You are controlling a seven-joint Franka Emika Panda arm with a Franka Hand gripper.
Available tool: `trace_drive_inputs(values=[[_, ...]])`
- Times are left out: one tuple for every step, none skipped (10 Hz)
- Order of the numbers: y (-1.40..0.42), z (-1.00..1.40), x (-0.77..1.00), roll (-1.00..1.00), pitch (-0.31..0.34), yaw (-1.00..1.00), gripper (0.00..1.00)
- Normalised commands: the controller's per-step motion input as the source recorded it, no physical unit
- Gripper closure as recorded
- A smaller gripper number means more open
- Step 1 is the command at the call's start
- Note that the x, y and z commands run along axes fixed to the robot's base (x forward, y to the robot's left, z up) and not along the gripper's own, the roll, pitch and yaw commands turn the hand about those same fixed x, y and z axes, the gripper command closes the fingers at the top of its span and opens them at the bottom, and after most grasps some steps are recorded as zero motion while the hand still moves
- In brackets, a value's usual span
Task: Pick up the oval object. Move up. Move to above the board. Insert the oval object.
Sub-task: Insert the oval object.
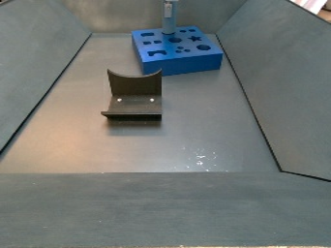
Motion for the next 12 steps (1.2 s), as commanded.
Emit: trace_drive_inputs(values=[[-0.07,-0.48,0.0,0.08,-0.063,0.0,1.0],[0.0,-0.52,0.0,0.02,-0.08,0.0,1.0],[0.0,-0.06,0.01,0.0,0.0,0.0,1.0],[0.0,0.0,0.0,0.01,0.0,0.0,1.0],[0.09,-0.12,0.09,0.02,0.0,0.0,1.0],[0.0,-0.23,0.0,0.11,-0.024,0.0,1.0],[-0.2,-0.63,-0.23,0.26,-0.223,0.0,1.0],[-0.19,-0.61,-0.28,0.28,-0.229,0.0,1.0],[-0.17,-0.61,-0.3,0.28,-0.236,0.0,1.0],[-0.15,-0.59,-0.31,0.25,-0.266,0.08,1.0],[-0.19,-0.6,-0.27,0.2,-0.294,0.11,1.0],[-0.18,-0.63,-0.13,0.14,-0.294,0.15,1.0]])
